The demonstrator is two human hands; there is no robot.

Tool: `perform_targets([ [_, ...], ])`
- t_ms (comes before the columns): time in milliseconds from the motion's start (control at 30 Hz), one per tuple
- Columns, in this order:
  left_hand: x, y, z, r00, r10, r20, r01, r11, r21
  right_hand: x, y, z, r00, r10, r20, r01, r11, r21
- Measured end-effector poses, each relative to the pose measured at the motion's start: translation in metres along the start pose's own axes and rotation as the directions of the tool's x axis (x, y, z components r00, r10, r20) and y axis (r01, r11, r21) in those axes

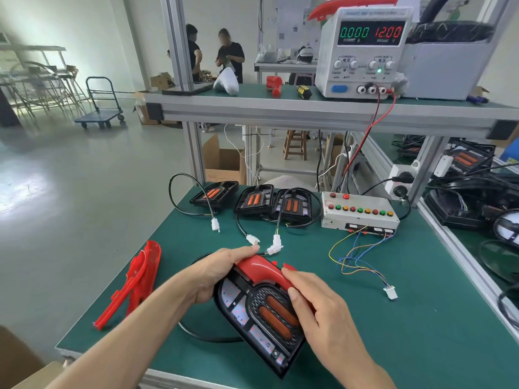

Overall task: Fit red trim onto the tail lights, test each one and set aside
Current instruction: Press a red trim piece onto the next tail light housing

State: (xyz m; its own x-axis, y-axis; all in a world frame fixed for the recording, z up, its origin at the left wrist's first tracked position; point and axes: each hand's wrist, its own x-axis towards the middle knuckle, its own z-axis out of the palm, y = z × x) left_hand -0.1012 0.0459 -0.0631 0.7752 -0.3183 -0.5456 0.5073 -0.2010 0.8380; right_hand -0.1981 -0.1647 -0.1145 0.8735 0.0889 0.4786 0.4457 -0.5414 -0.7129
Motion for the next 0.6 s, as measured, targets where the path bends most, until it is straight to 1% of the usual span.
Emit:
perform_targets([
  [67,0.002,-0.001,-0.001,1.000,0.002,-0.007,-0.002,1.000,0.002,-0.001,0.002,-0.001,1.000,-0.014,0.012,0.014,1.000,-0.006],
  [200,0.002,-0.003,-0.002,0.999,0.005,0.039,-0.005,1.000,0.000,-0.002,0.009,-0.004,0.999,-0.032,0.030,0.031,0.999,0.021],
  [500,-0.003,-0.002,-0.001,0.998,0.006,0.069,-0.005,1.000,-0.020,-0.004,0.011,-0.004,0.993,-0.120,-0.015,0.120,0.992,0.032],
  [600,-0.005,-0.001,0.000,0.997,0.013,0.075,-0.012,1.000,-0.024,-0.003,0.014,-0.003,0.989,-0.147,-0.019,0.147,0.989,0.006],
])
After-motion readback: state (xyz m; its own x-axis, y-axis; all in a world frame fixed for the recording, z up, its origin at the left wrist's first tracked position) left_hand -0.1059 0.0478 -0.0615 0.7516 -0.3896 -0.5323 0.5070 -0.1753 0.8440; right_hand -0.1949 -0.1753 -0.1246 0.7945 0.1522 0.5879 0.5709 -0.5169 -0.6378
